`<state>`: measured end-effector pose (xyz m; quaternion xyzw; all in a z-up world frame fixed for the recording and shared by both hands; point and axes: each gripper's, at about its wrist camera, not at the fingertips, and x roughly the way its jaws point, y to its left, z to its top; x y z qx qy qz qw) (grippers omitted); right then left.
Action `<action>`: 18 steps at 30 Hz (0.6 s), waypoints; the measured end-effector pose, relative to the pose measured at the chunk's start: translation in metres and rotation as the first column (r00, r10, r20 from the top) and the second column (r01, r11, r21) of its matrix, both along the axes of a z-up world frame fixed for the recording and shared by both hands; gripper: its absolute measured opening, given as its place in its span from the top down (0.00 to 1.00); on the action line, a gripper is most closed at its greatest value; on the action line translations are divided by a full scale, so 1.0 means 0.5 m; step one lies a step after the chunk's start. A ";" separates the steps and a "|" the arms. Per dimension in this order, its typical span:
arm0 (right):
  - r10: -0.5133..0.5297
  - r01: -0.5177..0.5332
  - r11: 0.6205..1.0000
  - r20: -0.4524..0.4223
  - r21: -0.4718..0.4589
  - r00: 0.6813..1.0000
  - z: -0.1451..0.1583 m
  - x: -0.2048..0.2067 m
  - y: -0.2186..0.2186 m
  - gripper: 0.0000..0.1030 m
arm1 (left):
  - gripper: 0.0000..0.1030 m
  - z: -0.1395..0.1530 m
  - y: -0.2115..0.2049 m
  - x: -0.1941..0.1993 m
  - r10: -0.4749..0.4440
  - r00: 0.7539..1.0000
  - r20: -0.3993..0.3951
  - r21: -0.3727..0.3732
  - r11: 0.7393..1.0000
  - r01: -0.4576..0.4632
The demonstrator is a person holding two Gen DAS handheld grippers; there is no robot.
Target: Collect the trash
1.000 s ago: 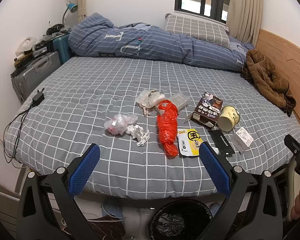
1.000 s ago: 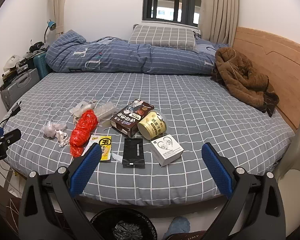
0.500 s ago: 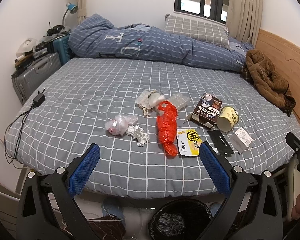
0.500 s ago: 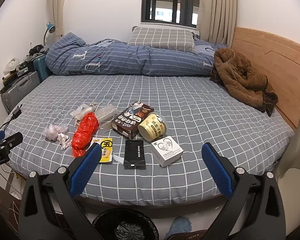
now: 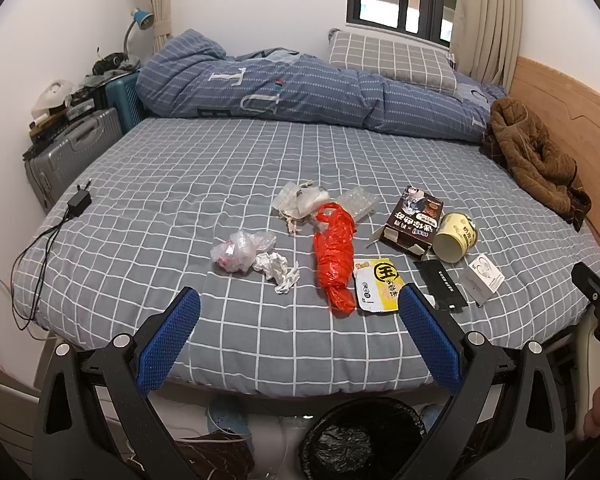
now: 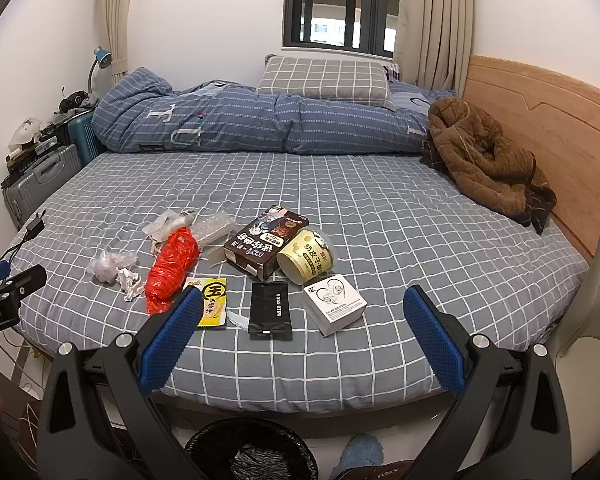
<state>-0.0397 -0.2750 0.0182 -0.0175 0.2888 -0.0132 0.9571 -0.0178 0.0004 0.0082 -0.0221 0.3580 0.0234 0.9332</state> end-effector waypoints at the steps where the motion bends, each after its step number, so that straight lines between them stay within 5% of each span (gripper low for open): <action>1: 0.000 0.000 1.000 0.000 0.001 1.000 0.000 0.000 0.000 0.07 | 0.06 0.000 0.000 0.000 0.000 1.000 -0.001 -0.001 1.000 0.000; 18: 0.020 -0.020 1.000 -0.002 0.001 1.000 0.000 -0.002 0.006 0.07 | 0.06 -0.005 0.006 -0.003 -0.002 1.000 -0.005 0.003 1.000 0.002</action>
